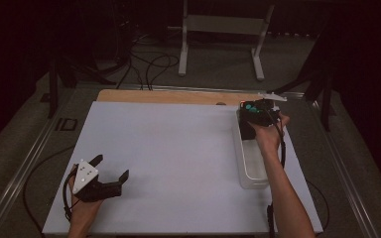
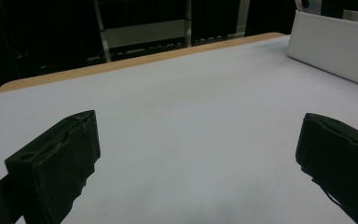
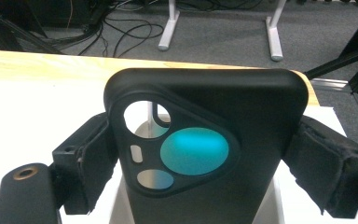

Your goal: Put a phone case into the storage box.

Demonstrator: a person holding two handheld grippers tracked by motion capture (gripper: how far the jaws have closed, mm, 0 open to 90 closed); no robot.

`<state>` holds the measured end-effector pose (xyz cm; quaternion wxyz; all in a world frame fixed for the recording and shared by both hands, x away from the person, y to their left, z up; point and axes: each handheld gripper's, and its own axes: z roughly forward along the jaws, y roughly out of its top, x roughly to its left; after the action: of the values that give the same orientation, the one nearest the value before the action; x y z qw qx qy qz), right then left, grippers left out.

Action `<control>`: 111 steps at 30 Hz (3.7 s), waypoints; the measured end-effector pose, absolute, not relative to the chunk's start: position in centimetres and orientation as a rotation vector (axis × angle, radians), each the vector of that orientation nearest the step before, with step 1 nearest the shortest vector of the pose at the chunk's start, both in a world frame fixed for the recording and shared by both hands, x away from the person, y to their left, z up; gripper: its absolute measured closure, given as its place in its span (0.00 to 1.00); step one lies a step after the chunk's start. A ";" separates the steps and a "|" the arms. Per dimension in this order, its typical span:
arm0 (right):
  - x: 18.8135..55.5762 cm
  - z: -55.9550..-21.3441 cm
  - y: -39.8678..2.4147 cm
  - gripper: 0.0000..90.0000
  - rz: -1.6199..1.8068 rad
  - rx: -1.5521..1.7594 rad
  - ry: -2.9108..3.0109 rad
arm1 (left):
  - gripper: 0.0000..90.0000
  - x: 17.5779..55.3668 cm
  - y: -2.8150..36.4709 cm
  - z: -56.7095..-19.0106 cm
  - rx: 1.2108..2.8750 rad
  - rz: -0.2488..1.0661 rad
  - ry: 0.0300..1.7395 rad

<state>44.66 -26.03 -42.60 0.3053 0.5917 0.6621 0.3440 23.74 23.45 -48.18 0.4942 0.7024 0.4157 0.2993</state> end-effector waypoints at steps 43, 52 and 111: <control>46.4 -43.6 -25.8 0.14 0.888 1.596 1.741 | 0.01 23.8 23.3 -48.2 1.707 0.725 1.006; 46.6 -43.6 -25.8 0.12 0.884 1.592 1.748 | 0.00 23.8 23.3 -48.2 1.707 0.725 1.007; 31.5 -40.8 -25.6 0.09 1.263 1.136 1.927 | 0.00 23.6 23.3 -47.9 1.695 0.718 0.995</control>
<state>31.49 -25.60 -40.84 0.2823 0.4241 0.7196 0.4717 23.59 23.26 -47.85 0.5006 0.7013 0.4115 0.2971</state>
